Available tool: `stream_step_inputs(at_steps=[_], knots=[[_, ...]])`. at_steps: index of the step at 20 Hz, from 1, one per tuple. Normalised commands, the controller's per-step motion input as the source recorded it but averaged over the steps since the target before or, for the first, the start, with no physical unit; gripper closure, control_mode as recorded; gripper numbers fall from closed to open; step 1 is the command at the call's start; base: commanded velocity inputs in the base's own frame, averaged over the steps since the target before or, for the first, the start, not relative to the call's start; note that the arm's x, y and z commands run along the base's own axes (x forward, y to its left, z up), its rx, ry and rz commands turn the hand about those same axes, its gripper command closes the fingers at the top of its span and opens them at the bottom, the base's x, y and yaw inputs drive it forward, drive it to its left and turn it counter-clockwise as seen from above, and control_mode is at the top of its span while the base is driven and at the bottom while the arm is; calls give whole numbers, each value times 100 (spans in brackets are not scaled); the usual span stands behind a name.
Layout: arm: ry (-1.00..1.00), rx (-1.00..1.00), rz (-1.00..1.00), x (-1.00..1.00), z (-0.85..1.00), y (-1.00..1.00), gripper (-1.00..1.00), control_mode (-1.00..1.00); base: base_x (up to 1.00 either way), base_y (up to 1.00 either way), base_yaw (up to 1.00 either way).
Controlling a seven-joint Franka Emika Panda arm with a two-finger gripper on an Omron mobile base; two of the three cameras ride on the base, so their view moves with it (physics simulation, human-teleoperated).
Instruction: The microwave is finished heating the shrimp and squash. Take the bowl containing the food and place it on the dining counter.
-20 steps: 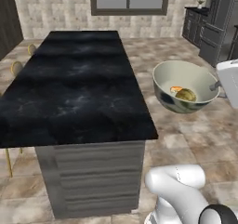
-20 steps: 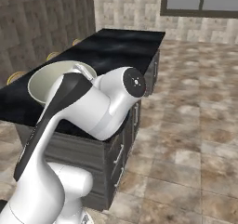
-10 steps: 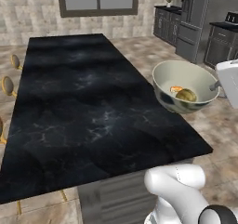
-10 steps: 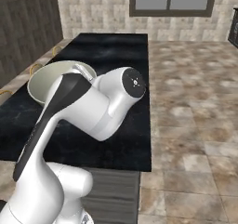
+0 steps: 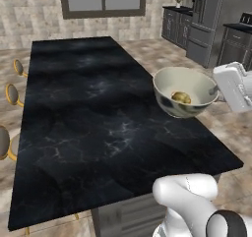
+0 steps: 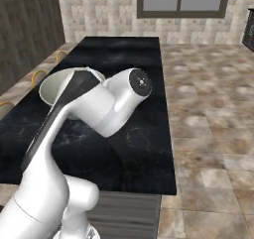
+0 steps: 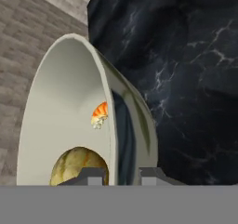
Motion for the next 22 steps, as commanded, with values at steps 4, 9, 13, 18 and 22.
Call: stream_step_inputs(at_steps=[4, 9, 13, 18, 22], knots=[[19, -3, -6, 100, -97, 36, 100, -100, 0, 0, 0], [8, -4, -4, 100, -67, 76, 100, -100, 0, 0, 0], [0, -4, -9, 100, -27, 85, 100, -100, 0, 0, 0], [0, -7, -11, 100, -30, 63, 100, -100, 0, 0, 0], [0, -3, -12, 100, -40, 39, 100, -100, 0, 0, 0]])
